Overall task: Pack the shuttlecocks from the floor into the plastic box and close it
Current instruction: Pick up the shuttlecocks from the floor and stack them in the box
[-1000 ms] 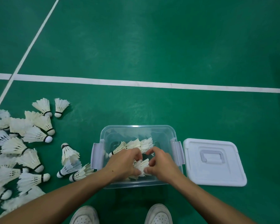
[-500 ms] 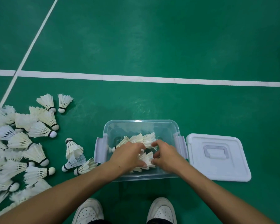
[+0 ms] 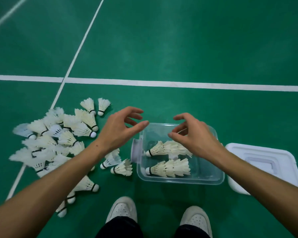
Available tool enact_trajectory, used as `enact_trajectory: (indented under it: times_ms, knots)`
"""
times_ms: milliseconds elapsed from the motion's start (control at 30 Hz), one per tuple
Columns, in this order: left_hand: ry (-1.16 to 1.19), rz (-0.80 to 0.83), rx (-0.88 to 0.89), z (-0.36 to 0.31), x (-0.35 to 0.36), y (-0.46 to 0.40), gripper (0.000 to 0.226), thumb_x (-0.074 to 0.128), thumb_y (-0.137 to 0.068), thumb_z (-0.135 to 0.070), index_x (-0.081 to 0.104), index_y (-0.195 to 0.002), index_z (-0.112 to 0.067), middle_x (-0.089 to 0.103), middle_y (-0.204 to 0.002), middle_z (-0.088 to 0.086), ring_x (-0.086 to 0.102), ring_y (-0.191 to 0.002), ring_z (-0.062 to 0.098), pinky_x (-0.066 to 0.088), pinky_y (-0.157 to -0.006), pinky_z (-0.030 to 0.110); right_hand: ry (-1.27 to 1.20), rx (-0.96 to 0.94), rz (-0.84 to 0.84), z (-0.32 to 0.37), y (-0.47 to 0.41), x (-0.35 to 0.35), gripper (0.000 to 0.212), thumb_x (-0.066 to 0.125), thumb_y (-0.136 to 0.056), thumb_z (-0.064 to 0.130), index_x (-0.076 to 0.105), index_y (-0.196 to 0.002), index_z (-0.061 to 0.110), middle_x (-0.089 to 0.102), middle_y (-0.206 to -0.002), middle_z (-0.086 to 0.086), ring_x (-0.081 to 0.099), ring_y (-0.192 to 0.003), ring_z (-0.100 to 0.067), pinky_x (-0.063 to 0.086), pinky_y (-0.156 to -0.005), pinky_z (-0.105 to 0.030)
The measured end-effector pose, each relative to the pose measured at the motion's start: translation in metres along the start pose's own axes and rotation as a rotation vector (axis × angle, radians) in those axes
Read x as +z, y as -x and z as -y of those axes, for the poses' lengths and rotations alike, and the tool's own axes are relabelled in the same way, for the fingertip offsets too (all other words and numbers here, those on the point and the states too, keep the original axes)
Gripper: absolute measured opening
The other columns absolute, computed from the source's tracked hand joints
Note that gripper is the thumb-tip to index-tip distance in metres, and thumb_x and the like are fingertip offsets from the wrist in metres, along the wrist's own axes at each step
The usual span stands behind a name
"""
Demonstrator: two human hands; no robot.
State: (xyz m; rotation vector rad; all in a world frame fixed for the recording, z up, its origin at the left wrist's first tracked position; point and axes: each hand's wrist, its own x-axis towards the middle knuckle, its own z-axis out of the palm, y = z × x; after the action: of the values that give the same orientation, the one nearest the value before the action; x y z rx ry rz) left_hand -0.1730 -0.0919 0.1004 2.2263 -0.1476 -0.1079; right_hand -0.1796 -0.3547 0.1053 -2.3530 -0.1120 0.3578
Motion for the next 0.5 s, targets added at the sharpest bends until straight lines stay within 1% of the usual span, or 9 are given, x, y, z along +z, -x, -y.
enact_trajectory:
  times_ms: [100, 267, 333, 400, 500]
  knots:
    - [-0.034, -0.041, -0.042, 0.018, -0.039, 0.015, 0.049, 0.076, -0.088, -0.051, 0.066, -0.129, -0.027, 0.073, -0.115, -0.014, 0.072, -0.096, 0.0, 0.064, -0.084, 0.031, 0.021, -0.105, 0.061, 0.034, -0.013, 0.004, 0.063, 0.079, -0.091, 0.043, 0.049, -0.144, 0.025, 0.074, -0.104, 0.012, 0.071, -0.091, -0.002, 0.061, -0.087, -0.032]
    - [-0.045, -0.122, -0.132, 0.063, -0.096, 0.038, 0.044, 0.078, -0.089, -0.045, 0.066, -0.128, -0.031, 0.072, -0.115, -0.014, 0.073, -0.094, 0.002, 0.065, -0.081, 0.035, 0.07, -0.242, 0.139, 0.08, -0.04, 0.018, 0.065, 0.076, -0.092, 0.047, 0.045, -0.144, 0.025, 0.075, -0.109, 0.008, 0.072, -0.095, -0.005, 0.061, -0.093, -0.035]
    - [-0.061, -0.174, -0.166, 0.086, -0.115, 0.042, 0.042, 0.08, -0.089, -0.042, 0.066, -0.127, -0.031, 0.073, -0.113, -0.015, 0.073, -0.093, 0.001, 0.065, -0.081, 0.036, 0.083, -0.28, 0.177, 0.096, -0.057, 0.032, 0.064, 0.076, -0.092, 0.047, 0.044, -0.143, 0.025, 0.075, -0.108, 0.007, 0.072, -0.095, -0.005, 0.061, -0.093, -0.038]
    - [-0.09, -0.209, -0.193, 0.109, -0.131, 0.041, 0.045, 0.082, -0.088, -0.043, 0.066, -0.128, -0.031, 0.073, -0.113, -0.016, 0.073, -0.093, 0.001, 0.064, -0.084, 0.035, 0.11, -0.31, 0.204, 0.109, -0.078, 0.052, 0.064, 0.076, -0.093, 0.046, 0.044, -0.143, 0.023, 0.076, -0.108, 0.005, 0.073, -0.094, -0.008, 0.061, -0.092, -0.04]
    - [-0.164, -0.212, -0.237, 0.145, -0.146, 0.026, 0.051, 0.084, -0.085, -0.043, 0.064, -0.13, -0.03, 0.071, -0.116, -0.014, 0.07, -0.099, 0.005, 0.062, -0.089, 0.038, 0.132, -0.341, 0.229, 0.127, -0.114, 0.087, 0.062, 0.076, -0.093, 0.045, 0.045, -0.142, 0.023, 0.076, -0.107, 0.004, 0.073, -0.094, -0.013, 0.06, -0.091, -0.043]
